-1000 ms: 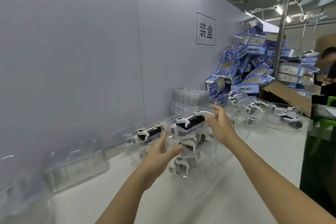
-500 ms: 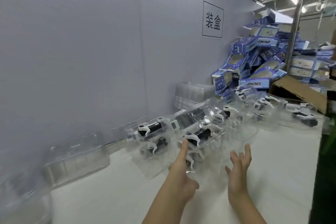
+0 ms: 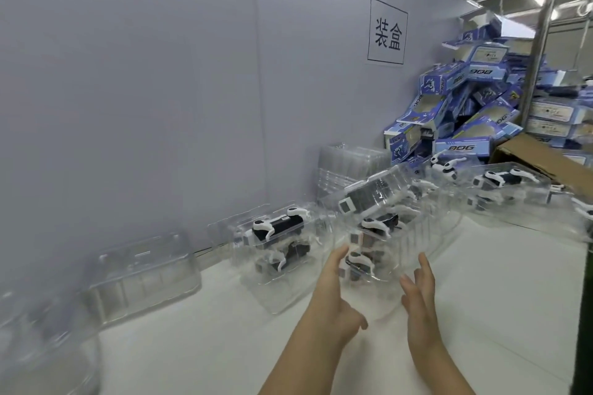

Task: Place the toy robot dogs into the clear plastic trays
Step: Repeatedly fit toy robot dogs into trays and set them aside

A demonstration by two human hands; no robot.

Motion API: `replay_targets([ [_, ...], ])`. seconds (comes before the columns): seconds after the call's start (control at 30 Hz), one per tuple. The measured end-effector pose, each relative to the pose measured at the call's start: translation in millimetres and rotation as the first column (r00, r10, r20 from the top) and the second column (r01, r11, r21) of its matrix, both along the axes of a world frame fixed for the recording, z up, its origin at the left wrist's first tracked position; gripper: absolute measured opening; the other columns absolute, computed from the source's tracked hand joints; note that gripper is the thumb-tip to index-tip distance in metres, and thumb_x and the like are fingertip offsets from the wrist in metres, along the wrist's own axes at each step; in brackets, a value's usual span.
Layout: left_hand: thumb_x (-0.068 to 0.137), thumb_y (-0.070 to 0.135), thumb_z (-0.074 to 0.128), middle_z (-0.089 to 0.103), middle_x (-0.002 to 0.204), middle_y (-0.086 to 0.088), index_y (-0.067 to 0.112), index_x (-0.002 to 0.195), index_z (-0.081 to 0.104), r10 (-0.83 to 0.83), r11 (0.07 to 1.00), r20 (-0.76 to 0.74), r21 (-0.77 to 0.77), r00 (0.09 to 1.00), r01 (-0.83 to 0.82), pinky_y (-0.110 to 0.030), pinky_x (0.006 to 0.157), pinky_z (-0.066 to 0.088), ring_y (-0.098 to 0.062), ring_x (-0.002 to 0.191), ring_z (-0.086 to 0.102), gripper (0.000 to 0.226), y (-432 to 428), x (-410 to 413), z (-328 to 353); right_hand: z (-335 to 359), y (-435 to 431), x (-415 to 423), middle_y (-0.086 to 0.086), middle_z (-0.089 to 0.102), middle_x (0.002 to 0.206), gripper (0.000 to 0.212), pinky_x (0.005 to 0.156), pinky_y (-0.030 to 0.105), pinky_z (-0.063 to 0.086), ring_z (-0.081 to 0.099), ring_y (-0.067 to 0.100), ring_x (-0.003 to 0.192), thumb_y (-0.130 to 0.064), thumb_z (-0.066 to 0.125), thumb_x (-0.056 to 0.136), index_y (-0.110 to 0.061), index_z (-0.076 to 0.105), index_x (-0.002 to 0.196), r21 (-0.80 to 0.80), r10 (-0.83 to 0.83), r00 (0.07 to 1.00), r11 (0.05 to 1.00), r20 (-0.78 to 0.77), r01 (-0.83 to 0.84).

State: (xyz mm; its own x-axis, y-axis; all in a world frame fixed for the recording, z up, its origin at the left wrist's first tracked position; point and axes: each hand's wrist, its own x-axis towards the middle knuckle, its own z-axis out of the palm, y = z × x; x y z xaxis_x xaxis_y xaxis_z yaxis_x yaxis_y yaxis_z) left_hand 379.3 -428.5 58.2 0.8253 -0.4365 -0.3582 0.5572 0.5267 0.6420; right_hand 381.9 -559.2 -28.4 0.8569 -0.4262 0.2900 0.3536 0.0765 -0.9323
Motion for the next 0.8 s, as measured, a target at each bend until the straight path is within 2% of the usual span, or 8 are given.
replay_targets([
  [0.1, 0.067, 0.036, 0.08, 0.007, 0.161, -0.02, 0.017, 0.154, 0.02, 0.112, 0.986, 0.007, 0.127, 0.994, -0.112, -0.06, 0.114, 0.014, -0.035, 0.149, 0.007, 0.107, 47, -23, 0, 1, 4, -4, -0.001, 0.025, 0.157, 0.068, 0.11, 0.032, 0.024, 0.027, 0.007, 0.137, -0.046, 0.061, 0.081, -0.041, 0.029, 0.141, -0.114, -0.041, 0.998, 0.992, 0.048, 0.046],
  [0.2, 0.044, 0.034, 0.09, 0.044, 0.146, -0.015, 0.024, 0.137, 0.054, 0.148, 0.964, 0.157, 0.199, 0.976, -0.178, -0.049, 0.095, 0.047, -0.034, 0.131, 0.048, 0.1, 122, -70, -2, 4, 14, -19, 0.003, 0.041, 0.144, 0.082, 0.107, 0.026, 0.029, 0.039, 0.027, 0.132, -0.052, 0.052, 0.07, -0.015, 0.038, 0.143, -0.378, -0.146, 0.956, 0.895, 0.253, 0.237],
  [0.3, 0.052, 0.028, 0.085, 0.073, 0.111, -0.003, 0.023, 0.103, 0.076, 0.352, 0.832, 0.398, 0.281, 0.847, -0.478, -0.041, 0.079, 0.051, -0.025, 0.095, 0.072, 0.052, 212, -123, -6, 11, 44, -35, -0.013, 0.042, 0.133, 0.065, 0.102, 0.03, 0.034, 0.039, 0.013, 0.125, -0.045, 0.054, 0.081, -0.004, 0.042, 0.129, -0.479, -0.09, 0.853, 0.796, 0.514, 0.372],
  [0.37, 0.073, 0.006, 0.08, 0.075, 0.103, -0.004, 0.021, 0.098, 0.072, 0.505, 0.544, 0.596, 0.342, 0.624, -0.767, -0.033, 0.076, 0.051, -0.015, 0.083, 0.072, 0.031, 263, -153, -14, 20, 78, -43, -0.012, 0.042, 0.13, 0.058, 0.105, 0.033, 0.033, 0.036, 0.005, 0.128, -0.05, 0.051, 0.09, -0.003, 0.044, 0.122, -0.532, 0.036, 0.794, 0.76, 0.607, 0.372],
  [0.47, 0.085, -0.007, 0.066, 0.068, 0.093, 0.002, 0.028, 0.091, 0.064, 0.552, 0.035, 0.799, 0.264, 0.239, -0.964, -0.01, 0.064, 0.047, 0.003, 0.066, 0.055, 0.036, 322, -187, -24, 38, 147, -53, -0.011, 0.044, 0.128, 0.045, 0.105, 0.029, 0.035, 0.041, 0.008, 0.122, -0.036, 0.059, 0.084, -0.01, 0.046, 0.119, -0.581, 0.214, 0.764, 0.776, 0.609, 0.246],
  [0.57, 0.084, -0.001, 0.07, 0.061, 0.095, 0.002, 0.03, 0.094, 0.058, 0.574, -0.235, 0.817, 0.222, 0.049, -0.946, -0.006, 0.061, 0.043, 0.006, 0.065, 0.05, 0.035, 365, -202, -35, 60, 220, -61, 0.003, 0.046, 0.125, 0.051, 0.099, 0.019, 0.036, 0.04, 0.014, 0.118, -0.032, 0.063, 0.077, -0.02, 0.045, 0.123, -0.651, 0.366, 0.79, 0.757, 0.492, 0.055],
  [0.7, 0.082, 0.023, 0.077, 0.043, 0.144, 0.001, 0.022, 0.14, 0.04, 0.636, -0.095, 0.716, 0.442, 0.287, -0.892, -0.027, 0.095, 0.038, -0.01, 0.121, 0.045, 0.069, 402, -197, -38, 88, 307, -63, -0.009, 0.022, 0.146, 0.071, 0.096, 0.004, 0.022, 0.024, -0.005, 0.129, -0.04, 0.077, 0.077, -0.062, 0.033, 0.127, -0.776, 0.637, 0.754, 0.553, 0.16, -0.303],
  [0.8, 0.078, 0.039, 0.074, 0.028, 0.156, 0.008, 0.025, 0.153, 0.022, 0.526, 0.064, 0.73, 0.477, 0.436, -0.877, -0.03, 0.109, 0.027, -0.006, 0.14, 0.026, 0.092, 410, -181, -28, 91, 358, -55, -0.019, 0.0, 0.156, 0.085, 0.107, 0.023, 0.023, 0.015, -0.004, 0.133, -0.054, 0.077, 0.073, -0.072, 0.019, 0.133, -0.696, 0.731, 0.675, 0.435, -0.097, -0.571],
])
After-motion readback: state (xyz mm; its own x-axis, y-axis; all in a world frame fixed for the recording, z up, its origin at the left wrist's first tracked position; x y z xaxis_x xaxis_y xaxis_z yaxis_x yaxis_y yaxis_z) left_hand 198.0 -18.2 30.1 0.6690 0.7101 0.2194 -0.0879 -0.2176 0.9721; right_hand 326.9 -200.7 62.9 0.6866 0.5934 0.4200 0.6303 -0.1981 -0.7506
